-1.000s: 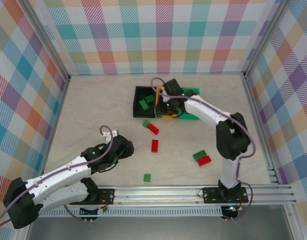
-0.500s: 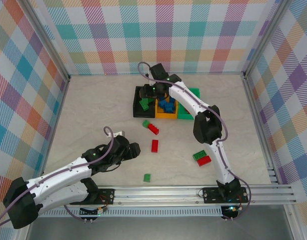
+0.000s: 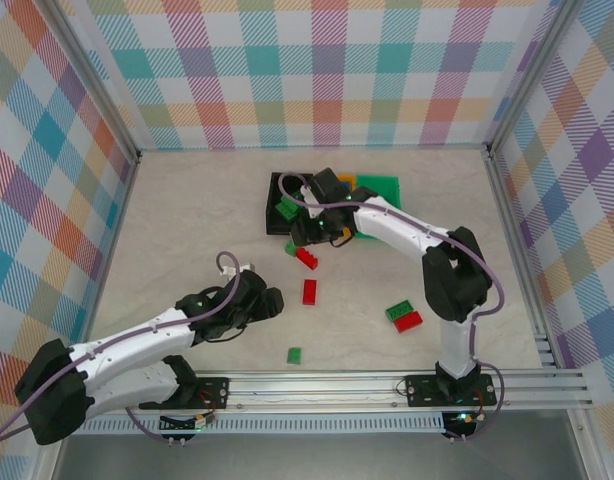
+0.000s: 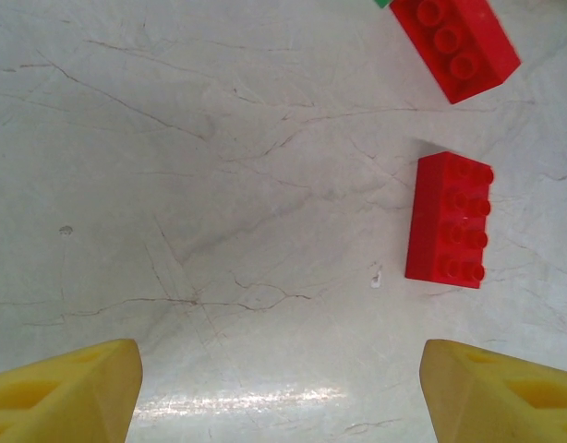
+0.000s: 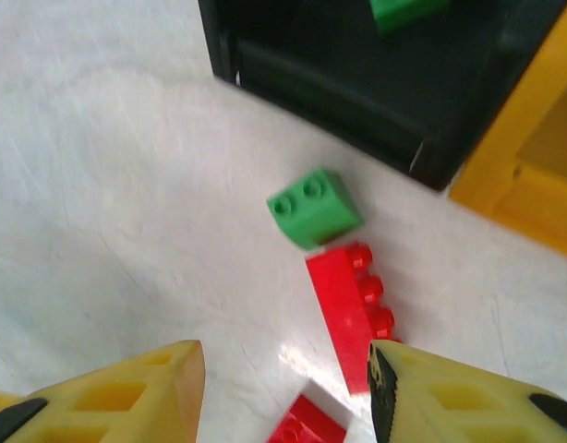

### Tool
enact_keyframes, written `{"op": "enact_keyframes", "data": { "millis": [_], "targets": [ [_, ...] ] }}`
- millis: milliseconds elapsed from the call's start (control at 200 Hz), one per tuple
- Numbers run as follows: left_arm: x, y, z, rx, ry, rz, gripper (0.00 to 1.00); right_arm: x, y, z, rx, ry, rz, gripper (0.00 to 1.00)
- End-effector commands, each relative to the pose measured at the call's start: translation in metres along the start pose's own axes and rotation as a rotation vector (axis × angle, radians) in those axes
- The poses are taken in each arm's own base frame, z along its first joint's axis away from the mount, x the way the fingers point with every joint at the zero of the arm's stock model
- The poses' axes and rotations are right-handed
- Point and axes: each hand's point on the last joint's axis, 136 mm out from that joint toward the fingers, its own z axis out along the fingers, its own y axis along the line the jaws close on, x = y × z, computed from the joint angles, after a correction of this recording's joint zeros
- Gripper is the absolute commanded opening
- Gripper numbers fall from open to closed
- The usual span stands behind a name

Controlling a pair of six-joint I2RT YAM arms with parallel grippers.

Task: Sort the legos into containers by color
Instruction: Pick up the lego from the center of the table.

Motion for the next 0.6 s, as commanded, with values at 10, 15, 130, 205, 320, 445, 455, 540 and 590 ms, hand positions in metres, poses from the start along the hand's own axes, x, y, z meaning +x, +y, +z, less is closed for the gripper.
{"op": "enact_keyframes", "data": {
  "millis": [10,15,130,205,320,445,455,540,590],
  "targets": [
    [-0.009,-0.022,0.002,0.052,-0.013,0.008,0.79,0.017,-0.006,0.018,0.047,0.020,-0.089,0.50],
    [-0.009,-0.022,0.002,0.054,-0.013,0.007,0.79,0.017,-0.006,0.018,0.050,0.022,-0.090,0.50],
    [-0.012,-0.030,0.003,0.051,-0.001,0.009,0.79,0.028,-0.010,0.030,0.134,0.066,-0.147,0.51],
    [-0.013,-0.032,0.002,0.045,-0.002,0.007,0.79,0.029,-0.013,0.035,0.193,0.081,-0.177,0.51],
    [-0.015,-0.031,0.000,0.045,-0.011,0.003,0.79,0.027,-0.026,0.043,0.270,0.105,-0.179,0.51],
    [-0.012,-0.022,-0.003,0.025,-0.011,-0.006,0.79,0.031,-0.031,0.056,0.285,0.148,-0.191,0.51],
    [-0.011,-0.022,-0.003,0.024,-0.010,-0.007,0.79,0.032,-0.032,0.057,0.283,0.150,-0.190,0.51],
    [-0.009,-0.016,-0.005,0.024,-0.014,-0.018,0.79,0.034,-0.032,0.063,0.276,0.164,-0.184,0.50],
    [-0.007,-0.013,-0.006,0.023,-0.017,-0.020,0.79,0.035,-0.034,0.067,0.277,0.169,-0.180,0.50]
  ]
}}
